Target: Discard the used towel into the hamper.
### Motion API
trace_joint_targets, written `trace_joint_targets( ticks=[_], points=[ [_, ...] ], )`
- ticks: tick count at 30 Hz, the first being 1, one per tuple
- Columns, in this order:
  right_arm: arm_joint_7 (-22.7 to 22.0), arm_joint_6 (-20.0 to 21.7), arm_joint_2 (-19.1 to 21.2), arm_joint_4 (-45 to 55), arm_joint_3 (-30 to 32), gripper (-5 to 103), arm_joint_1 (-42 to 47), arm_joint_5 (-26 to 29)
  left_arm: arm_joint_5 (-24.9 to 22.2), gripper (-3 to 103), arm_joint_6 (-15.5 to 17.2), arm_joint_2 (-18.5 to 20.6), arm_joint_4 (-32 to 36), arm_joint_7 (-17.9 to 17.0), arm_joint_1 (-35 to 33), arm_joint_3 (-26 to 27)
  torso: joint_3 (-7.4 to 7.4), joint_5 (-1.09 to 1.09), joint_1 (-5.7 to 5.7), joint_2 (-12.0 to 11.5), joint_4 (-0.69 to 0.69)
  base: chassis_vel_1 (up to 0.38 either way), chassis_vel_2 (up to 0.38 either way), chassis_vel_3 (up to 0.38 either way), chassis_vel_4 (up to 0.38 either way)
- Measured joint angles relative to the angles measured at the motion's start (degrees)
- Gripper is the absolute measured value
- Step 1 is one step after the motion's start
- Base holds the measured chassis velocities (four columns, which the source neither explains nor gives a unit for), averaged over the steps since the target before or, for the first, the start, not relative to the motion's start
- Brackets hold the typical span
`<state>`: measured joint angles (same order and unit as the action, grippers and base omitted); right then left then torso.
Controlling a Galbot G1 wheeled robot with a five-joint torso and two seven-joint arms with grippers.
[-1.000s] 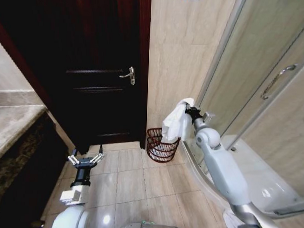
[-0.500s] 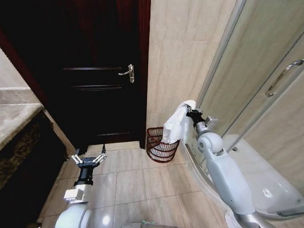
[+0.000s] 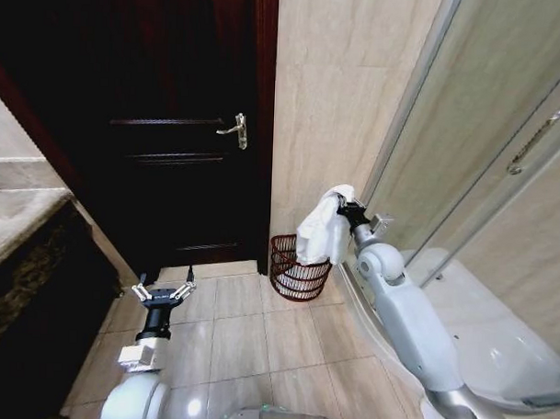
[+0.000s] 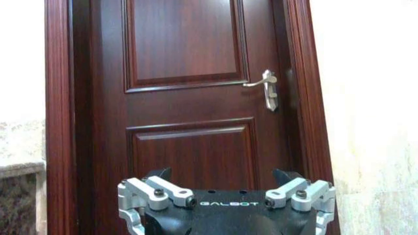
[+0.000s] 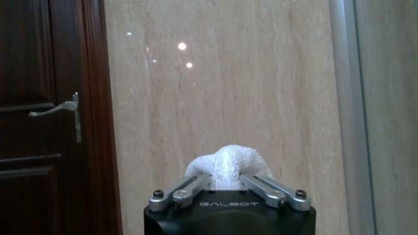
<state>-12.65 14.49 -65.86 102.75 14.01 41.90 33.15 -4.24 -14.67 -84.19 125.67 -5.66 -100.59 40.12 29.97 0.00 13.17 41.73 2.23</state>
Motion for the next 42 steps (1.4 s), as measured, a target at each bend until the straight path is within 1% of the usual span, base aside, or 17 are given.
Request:
trace_joint_targets(
  ticks=[5, 8, 13, 29, 36, 39, 42],
  points=[
    [-0.03, 0.0, 0.12, -0.34, -0.22, 4, -0.36, -0.02, -0.16, 100, -0.3, 0.19, -0.5, 0.0, 0.26, 0.04, -0.65, 0.0, -0.49, -1.14, 0.01, -0.043, 0.033, 0.039, -0.036],
    [0.04, -0.04, 0.13, -0.68, -0.33, 4, -0.51, -0.09, -0.18, 100, -0.29, 0.28, -0.75, -0.46, 0.61, 0.09, -0.84, 0.0, -0.61, -1.44, 0.0, -0.056, 0.042, 0.058, -0.053],
    [0.32, -0.21, 0.04, -0.73, -0.33, 4, 0.02, -0.42, -0.29, 100, -0.28, 0.51, -0.78, -0.55, 0.49, 0.36, -0.83, 0.01, -0.61, -1.42, 0.02, -0.058, 0.065, 0.055, -0.071],
    [-0.08, -0.79, -0.38, -0.39, -0.29, 4, 1.43, -1.19, -0.64, 100, -0.29, 1.37, -0.72, -0.47, 0.45, 0.27, -0.59, 0.0, -0.4, -1.05, 0.0, -0.105, 0.102, 0.097, -0.101],
    [-0.56, -1.08, -0.32, -0.28, -0.01, 4, -0.72, -0.57, -0.51, 100, -0.27, 1.31, -0.67, -0.44, 0.35, -0.1, -0.55, 0.0, -0.4, -0.89, 0.01, -0.005, 0.009, 0.007, -0.012],
    [-1.12, -1.03, 0.14, 1.03, 0.43, 4, -2.28, 0.83, -0.44, 100, -0.29, 1.12, -0.6, -0.43, 0.1, 0.07, -0.53, 0.01, -0.4, -0.86, 0.01, 0.0, 0.0, 0.0, 0.0],
    [-1.58, -0.71, 1.0, 0.92, 0.59, 4, -4.92, 2.43, -0.07, 100, -0.64, 0.54, -0.59, -0.39, -0.18, -0.05, -0.52, -0.02, -0.37, -0.82, 0.01, 0.0, 0.0, 0.0, 0.0]
  ],
)
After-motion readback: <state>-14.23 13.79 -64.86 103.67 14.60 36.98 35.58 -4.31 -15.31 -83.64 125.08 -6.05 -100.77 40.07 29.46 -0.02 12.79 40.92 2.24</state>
